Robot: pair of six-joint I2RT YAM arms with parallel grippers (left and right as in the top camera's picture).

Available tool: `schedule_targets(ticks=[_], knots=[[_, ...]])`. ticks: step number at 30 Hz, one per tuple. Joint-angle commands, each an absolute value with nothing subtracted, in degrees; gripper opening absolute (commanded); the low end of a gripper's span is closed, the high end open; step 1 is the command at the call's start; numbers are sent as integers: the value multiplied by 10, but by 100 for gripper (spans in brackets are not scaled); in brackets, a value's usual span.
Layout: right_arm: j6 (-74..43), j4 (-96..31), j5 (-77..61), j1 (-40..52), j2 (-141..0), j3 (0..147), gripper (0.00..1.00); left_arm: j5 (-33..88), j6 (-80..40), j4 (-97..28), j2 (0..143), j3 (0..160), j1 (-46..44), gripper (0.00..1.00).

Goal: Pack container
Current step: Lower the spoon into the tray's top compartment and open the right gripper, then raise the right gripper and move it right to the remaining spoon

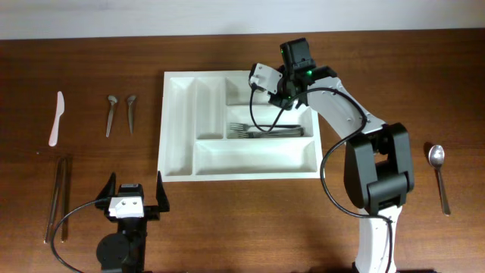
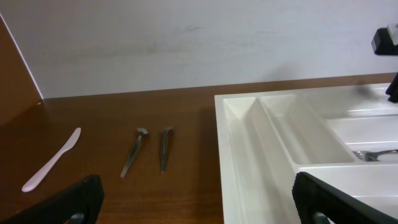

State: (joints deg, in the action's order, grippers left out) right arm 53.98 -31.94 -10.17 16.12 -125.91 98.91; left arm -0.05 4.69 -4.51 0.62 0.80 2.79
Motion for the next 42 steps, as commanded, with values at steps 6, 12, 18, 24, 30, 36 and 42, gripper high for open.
schedule_targets(ticks=[6, 12, 18, 24, 30, 36, 42], knots=[[538, -321, -108, 161, -1272, 1000, 35, 0, 41, -47, 4, 5, 32, 99], [519, -313, -107, 161, -1271, 1010, 99, 0, 41, -47, 4, 5, 32, 99], [412, -360, -91, 145, -1270, 1111, 99, 0, 41, -47, 4, 5, 32, 99], [348, -509, -23, 99, -1270, 1271, 99, 0, 41, -47, 4, 5, 32, 99], [285, -690, -23, 18, -1270, 1456, 99, 0, 41, -47, 4, 5, 32, 99], [245, -864, -23, -77, -1270, 1614, 99, 0, 41, -47, 4, 5, 32, 99], [177, -973, -28, -163, -1261, 1697, 99, 0, 41, -47, 4, 5, 32, 99]])
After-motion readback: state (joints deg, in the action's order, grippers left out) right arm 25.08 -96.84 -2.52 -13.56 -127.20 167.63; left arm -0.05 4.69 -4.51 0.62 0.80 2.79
